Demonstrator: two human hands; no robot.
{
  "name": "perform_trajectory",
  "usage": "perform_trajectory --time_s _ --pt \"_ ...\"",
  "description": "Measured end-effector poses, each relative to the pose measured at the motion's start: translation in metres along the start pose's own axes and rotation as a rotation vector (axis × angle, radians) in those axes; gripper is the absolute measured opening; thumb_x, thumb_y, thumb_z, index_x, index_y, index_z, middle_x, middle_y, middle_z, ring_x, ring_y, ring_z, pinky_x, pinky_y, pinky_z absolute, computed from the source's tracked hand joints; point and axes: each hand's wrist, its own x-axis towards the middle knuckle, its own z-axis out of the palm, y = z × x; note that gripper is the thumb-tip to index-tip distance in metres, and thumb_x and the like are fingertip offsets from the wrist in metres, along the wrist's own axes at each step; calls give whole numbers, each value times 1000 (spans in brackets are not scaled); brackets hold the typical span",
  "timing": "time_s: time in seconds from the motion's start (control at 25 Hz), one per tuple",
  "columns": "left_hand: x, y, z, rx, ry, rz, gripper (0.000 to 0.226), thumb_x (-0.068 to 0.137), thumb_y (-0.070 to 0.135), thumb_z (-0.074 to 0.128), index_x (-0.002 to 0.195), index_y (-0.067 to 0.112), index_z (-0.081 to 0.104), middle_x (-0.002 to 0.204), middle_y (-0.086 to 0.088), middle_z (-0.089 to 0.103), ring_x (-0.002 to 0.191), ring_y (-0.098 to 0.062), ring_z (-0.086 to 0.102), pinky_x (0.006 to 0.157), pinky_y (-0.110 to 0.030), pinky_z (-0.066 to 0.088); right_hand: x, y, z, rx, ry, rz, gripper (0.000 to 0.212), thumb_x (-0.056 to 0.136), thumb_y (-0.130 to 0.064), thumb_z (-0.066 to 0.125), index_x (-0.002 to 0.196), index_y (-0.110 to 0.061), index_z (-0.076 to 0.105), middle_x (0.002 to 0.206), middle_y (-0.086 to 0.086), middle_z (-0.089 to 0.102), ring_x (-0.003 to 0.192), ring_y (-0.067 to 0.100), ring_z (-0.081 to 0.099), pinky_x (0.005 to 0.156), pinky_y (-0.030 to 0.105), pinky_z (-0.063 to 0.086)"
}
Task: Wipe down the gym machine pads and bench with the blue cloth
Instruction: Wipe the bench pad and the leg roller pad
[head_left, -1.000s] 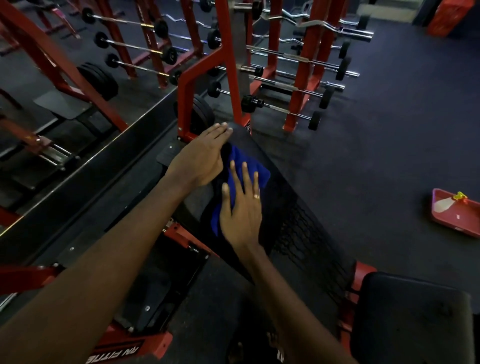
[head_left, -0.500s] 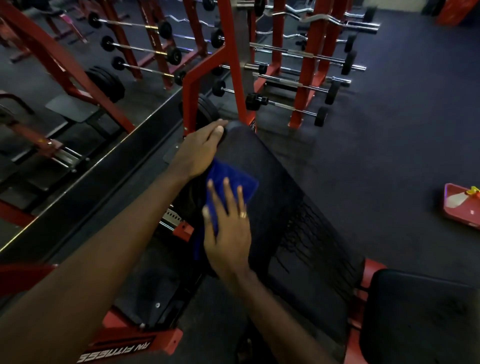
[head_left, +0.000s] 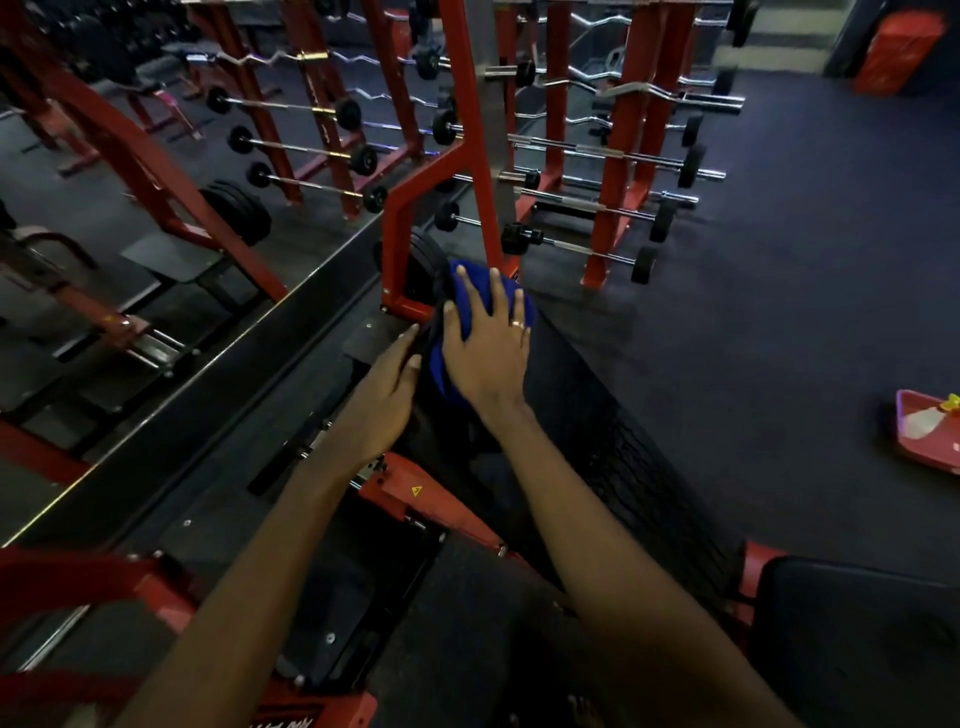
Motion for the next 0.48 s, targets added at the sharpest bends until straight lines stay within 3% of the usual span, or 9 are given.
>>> perform_trajectory --time_s 0.16,0.36,0.48 --pt "4 -11 7 376 110 197 59 103 40 23 155 14 27 161 -12 27 147 -24 27 120 -34 24 -25 19 2 62 64 -87 51 104 -43 35 155 -38 30 167 -1 17 155 30 3 121 56 21" --pt "1 -13 13 537 157 318 56 102 37 29 155 18 29 160 -11 27 145 -28 31 115 -42 35 -133 67 3 87 34 -33 52 107 -40 34 157 -39 22 167 -14 4 155 14 -6 125 45 17" --pt "1 -17 12 600 162 390 54 101 36 37 152 18 36 160 -11 28 143 -30 32 114 -40 33 -116 71 6 101 55 42 52 106 -47 30 157 -41 22 168 -13 6 155 16 -6 123 49 21"
